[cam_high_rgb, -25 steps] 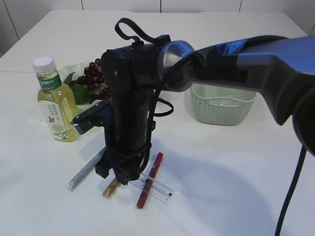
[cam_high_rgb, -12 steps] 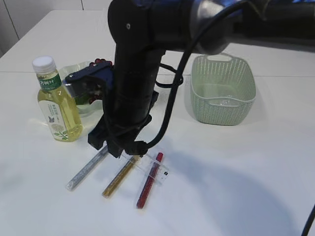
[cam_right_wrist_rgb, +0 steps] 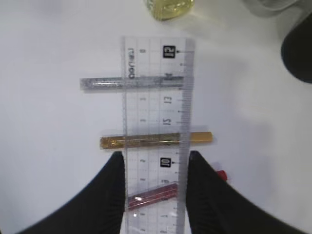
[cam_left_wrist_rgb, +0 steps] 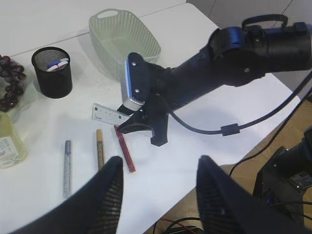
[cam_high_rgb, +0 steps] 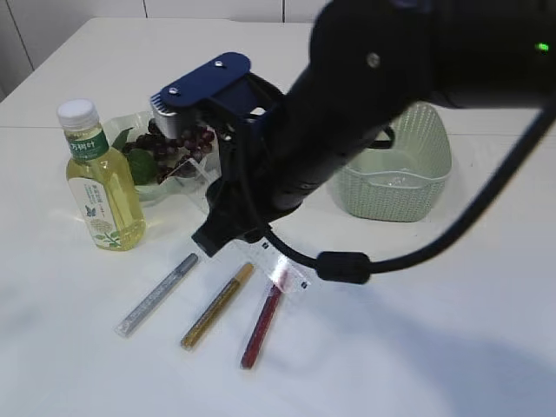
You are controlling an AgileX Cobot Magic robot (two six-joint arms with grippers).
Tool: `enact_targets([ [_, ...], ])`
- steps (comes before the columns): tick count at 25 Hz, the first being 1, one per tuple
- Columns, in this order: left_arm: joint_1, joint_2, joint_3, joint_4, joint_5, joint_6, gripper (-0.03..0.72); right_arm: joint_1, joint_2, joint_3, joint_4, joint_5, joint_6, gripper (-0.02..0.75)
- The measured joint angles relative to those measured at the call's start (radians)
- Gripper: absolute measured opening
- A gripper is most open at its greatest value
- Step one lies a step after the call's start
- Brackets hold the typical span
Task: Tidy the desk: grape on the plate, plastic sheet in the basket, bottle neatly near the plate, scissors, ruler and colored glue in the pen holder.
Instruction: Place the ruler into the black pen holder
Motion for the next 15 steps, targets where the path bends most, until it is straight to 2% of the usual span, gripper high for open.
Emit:
enact_targets([
  [5, 0.000, 0.000, 0.000, 0.000, -0.001, 0.000, 0.362, -0.036, -0.090, 0.173, -0.012, -0.215, -0.002, 0.297],
  [10, 0.000, 0.000, 0.000, 0.000, -0.002, 0.000, 0.362, -0.112, -0.092, 0.185, -0.012, -0.392, -0.002, 0.297],
  [15, 0.000, 0.000, 0.000, 0.000, -0.007, 0.000, 0.362, -0.157, -0.092, 0.185, -0.012, -0.648, -0.002, 0.297],
])
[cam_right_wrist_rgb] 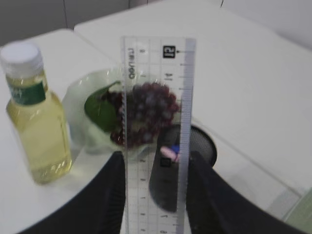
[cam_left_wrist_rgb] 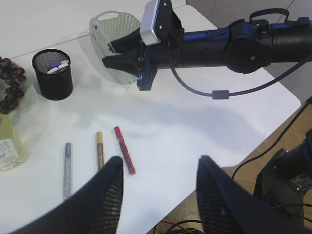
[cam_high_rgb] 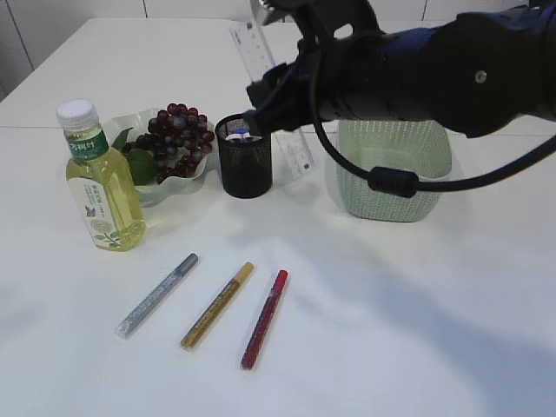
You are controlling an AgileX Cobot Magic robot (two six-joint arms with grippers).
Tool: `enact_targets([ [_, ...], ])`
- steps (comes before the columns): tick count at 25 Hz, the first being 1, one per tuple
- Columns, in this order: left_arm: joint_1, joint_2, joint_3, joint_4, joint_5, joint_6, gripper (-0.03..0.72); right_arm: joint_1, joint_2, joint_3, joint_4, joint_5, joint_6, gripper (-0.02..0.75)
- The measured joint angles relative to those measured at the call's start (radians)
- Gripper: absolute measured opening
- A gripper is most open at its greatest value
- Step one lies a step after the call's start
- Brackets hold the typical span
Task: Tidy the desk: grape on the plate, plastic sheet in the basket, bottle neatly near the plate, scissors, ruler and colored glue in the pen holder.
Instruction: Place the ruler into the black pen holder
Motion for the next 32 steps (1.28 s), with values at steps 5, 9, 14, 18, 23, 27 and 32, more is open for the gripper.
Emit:
enact_targets([
  [5, 0.000, 0.000, 0.000, 0.000, -0.011, 0.000, 0.362, -0.020, 0.043, -0.067, 0.000, -0.161, 0.000, 0.297],
  [9, 0.000, 0.000, 0.000, 0.000, -0.028, 0.000, 0.362, -0.030, 0.134, -0.182, 0.000, -0.195, -0.002, 0.297],
  [14, 0.000, 0.000, 0.000, -0.002, -0.042, 0.000, 0.362, -0.033, 0.261, -0.319, 0.006, -0.214, -0.002, 0.297],
  [18, 0.000, 0.000, 0.000, -0.002, -0.042, 0.000, 0.362, -0.033, 0.353, -0.394, 0.010, -0.261, -0.002, 0.297],
  [23, 0.000, 0.000, 0.000, -0.003, -0.044, 0.000, 0.362, -0.044, 0.429, -0.443, 0.027, -0.334, -0.002, 0.297],
  [27, 0.000, 0.000, 0.000, -0.004, -0.044, 0.000, 0.362, -0.072, 0.467, -0.445, 0.078, -0.403, -0.002, 0.297],
  [32, 0.000, 0.000, 0.000, -0.006, -0.066, 0.000, 0.362, -0.092, 0.496, -0.453, 0.121, -0.439, -0.002, 0.297],
])
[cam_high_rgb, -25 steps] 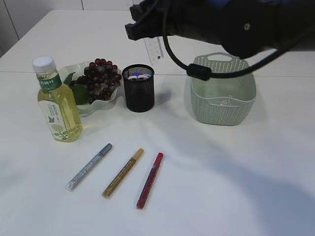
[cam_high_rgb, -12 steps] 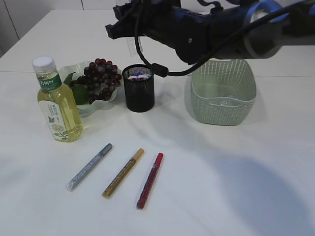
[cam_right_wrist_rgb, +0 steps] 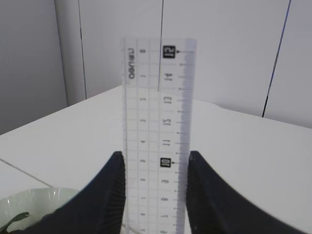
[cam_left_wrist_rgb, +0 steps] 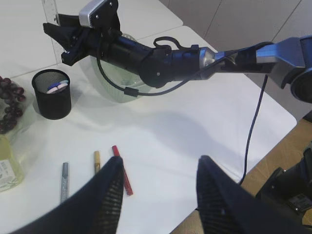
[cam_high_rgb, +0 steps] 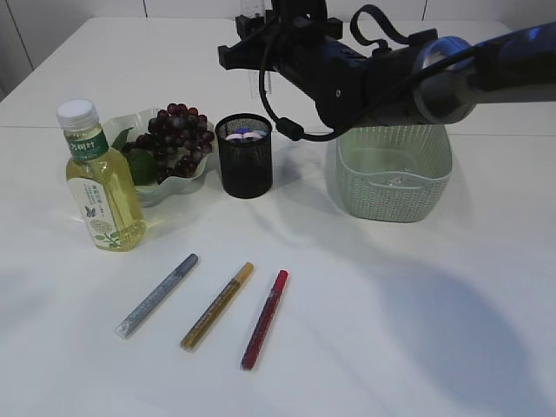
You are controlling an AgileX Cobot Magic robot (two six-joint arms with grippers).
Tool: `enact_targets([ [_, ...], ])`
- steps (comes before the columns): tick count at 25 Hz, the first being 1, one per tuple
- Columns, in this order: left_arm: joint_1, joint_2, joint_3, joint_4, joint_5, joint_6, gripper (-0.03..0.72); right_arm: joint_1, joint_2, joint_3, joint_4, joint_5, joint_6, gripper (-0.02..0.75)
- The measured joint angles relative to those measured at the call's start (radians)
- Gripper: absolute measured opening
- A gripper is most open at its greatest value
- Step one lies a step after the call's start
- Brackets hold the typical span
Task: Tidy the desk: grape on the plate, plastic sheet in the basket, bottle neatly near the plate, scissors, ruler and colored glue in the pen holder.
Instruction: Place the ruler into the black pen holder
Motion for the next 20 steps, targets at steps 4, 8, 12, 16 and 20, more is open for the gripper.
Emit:
enact_targets([
  [4, 0.000, 0.000, 0.000, 0.000, -0.021, 0.000, 0.362, 0.000, 0.042, -0.051, 0.002, -0.009, 0.003, 0.297],
  [8, 0.000, 0.000, 0.000, 0.000, -0.026, 0.000, 0.362, 0.000, 0.084, -0.084, 0.002, -0.003, 0.025, 0.297],
  [12, 0.000, 0.000, 0.000, 0.000, -0.028, 0.000, 0.362, 0.000, 0.101, -0.095, 0.002, -0.003, 0.036, 0.297],
  [16, 0.000, 0.000, 0.000, 0.000, -0.032, 0.000, 0.362, 0.000, 0.125, -0.099, 0.002, -0.009, 0.051, 0.297],
  [20, 0.000, 0.000, 0.000, -0.002, -0.034, 0.000, 0.362, 0.000, 0.137, -0.099, 0.002, -0.009, 0.055, 0.297],
])
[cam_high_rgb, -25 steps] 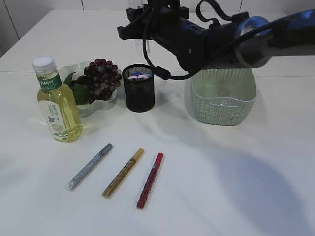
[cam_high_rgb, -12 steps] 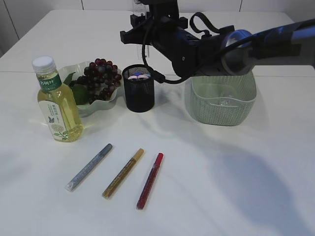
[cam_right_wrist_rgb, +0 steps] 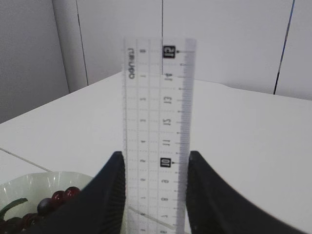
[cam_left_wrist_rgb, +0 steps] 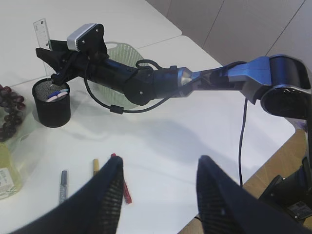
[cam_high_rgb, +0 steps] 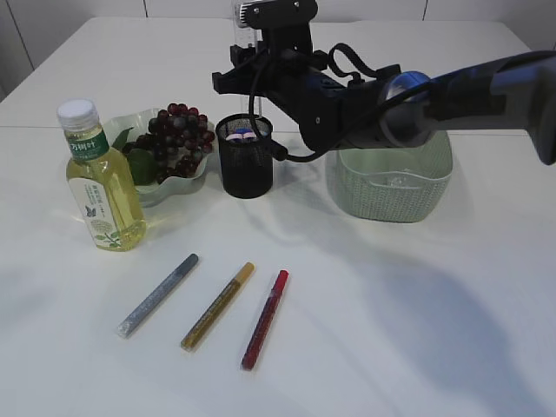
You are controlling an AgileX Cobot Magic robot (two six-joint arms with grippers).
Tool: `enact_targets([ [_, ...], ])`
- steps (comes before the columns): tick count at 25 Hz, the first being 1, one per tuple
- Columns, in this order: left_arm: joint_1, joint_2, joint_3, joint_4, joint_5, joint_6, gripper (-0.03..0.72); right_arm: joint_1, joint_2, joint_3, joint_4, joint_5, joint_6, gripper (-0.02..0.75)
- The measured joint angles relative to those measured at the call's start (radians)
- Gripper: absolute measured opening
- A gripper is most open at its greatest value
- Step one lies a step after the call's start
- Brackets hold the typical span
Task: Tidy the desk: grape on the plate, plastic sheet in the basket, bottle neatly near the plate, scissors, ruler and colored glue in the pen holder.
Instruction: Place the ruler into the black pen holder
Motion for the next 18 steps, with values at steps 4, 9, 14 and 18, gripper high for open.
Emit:
enact_targets([
  [4, 0.000, 0.000, 0.000, -0.002, -0.005, 0.000, 0.362, 0.000, 0.004, -0.002, 0.000, 0.000, 0.004, 0.297],
  [9, 0.000, 0.000, 0.000, -0.013, -0.025, 0.000, 0.362, 0.000, 0.010, -0.004, 0.000, 0.019, 0.018, 0.297],
  [14, 0.000, 0.000, 0.000, -0.022, -0.028, 0.000, 0.362, 0.000, 0.010, -0.033, 0.000, 0.087, 0.025, 0.297],
  [18, 0.000, 0.000, 0.000, -0.024, -0.028, 0.000, 0.362, 0.000, 0.010, -0.045, 0.000, 0.125, 0.027, 0.297],
])
